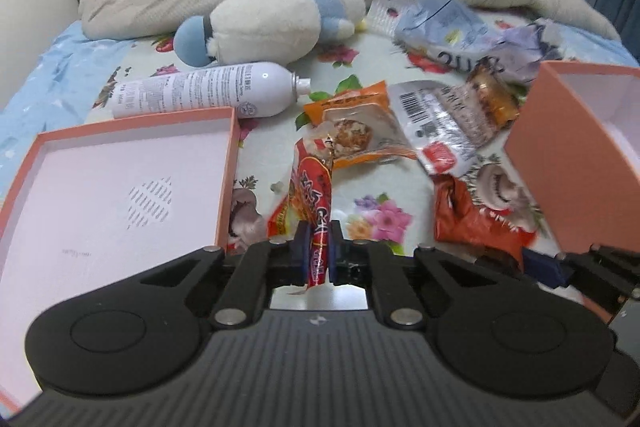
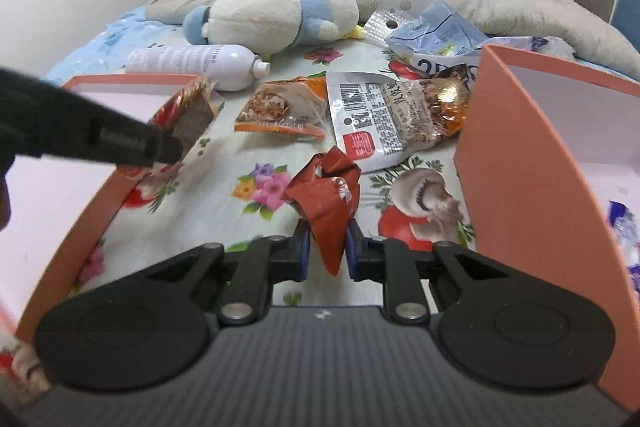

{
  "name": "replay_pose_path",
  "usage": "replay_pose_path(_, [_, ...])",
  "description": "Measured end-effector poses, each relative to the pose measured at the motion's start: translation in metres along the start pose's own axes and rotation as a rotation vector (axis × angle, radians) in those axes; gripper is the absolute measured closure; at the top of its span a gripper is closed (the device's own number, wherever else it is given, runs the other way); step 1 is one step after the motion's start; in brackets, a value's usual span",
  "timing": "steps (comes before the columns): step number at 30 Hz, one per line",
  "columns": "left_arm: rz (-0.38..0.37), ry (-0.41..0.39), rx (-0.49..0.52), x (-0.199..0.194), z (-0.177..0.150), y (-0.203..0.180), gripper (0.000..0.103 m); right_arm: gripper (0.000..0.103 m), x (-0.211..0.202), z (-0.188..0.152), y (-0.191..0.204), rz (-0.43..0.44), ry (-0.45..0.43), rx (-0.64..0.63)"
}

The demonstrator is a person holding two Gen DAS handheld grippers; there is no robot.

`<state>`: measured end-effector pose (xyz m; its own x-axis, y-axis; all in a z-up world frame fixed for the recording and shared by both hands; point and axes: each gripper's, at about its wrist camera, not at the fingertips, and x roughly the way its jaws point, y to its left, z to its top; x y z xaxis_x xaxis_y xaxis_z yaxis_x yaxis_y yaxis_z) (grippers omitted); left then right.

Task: Organize snacks
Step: 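Lift the red candy stick with the left tool while the right tool lifts the red foil wrapper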

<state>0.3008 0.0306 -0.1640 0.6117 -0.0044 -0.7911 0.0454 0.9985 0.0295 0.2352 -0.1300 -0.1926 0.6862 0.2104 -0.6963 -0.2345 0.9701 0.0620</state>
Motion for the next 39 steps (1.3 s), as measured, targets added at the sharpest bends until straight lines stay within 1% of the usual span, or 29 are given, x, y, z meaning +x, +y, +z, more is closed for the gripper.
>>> replay_pose_path(3, [-0.013,-0.021,-0.017,-0.022,-0.01,-0.006,0.094,0.082,-0.019,-0.009,0.0,-0.003,-0.006,-0.001])
replay_pose_path(8, [-0.046,-0.029,-0.045,-0.049,-0.034,-0.013,0.095,0.082,-0.043,-0.025,0.002,-0.011,-0.002,-0.011])
replay_pose_path(11, [-0.064,-0.02,-0.061,-0.061,-0.048,-0.014,0.095,0.082,-0.056,-0.033,0.003,-0.01,0.0,-0.01])
replay_pose_path(14, [-0.074,0.006,-0.089,-0.073,-0.058,-0.011,0.095,0.082,-0.067,-0.037,0.003,-0.007,0.013,0.009])
replay_pose_path(17, [-0.065,0.008,-0.08,-0.084,-0.064,-0.012,0.095,0.082,-0.077,-0.042,0.003,-0.001,0.016,0.019])
replay_pose_path(25, [-0.102,0.009,-0.118,-0.108,-0.079,-0.012,0.095,0.082,-0.095,-0.053,0.004,0.012,0.015,0.036])
replay_pose_path(28, [-0.113,0.009,-0.125,-0.115,-0.088,-0.016,0.095,0.082,-0.103,-0.058,0.005,0.007,0.006,0.009])
replay_pose_path(33, [-0.133,0.027,-0.175,-0.119,-0.109,-0.022,0.094,0.082,-0.105,-0.074,0.003,0.031,0.047,-0.04])
replay_pose_path(36, [-0.138,0.037,-0.203,-0.118,-0.122,-0.026,0.094,0.08,-0.103,-0.085,-0.001,0.039,0.094,-0.041])
replay_pose_path(37, [-0.136,0.038,-0.21,-0.117,-0.125,-0.027,0.094,0.08,-0.102,-0.086,-0.004,0.052,0.125,-0.018])
replay_pose_path(39, [-0.129,0.041,-0.226,-0.117,-0.131,-0.029,0.094,0.063,-0.103,-0.088,-0.006,0.11,0.155,0.007])
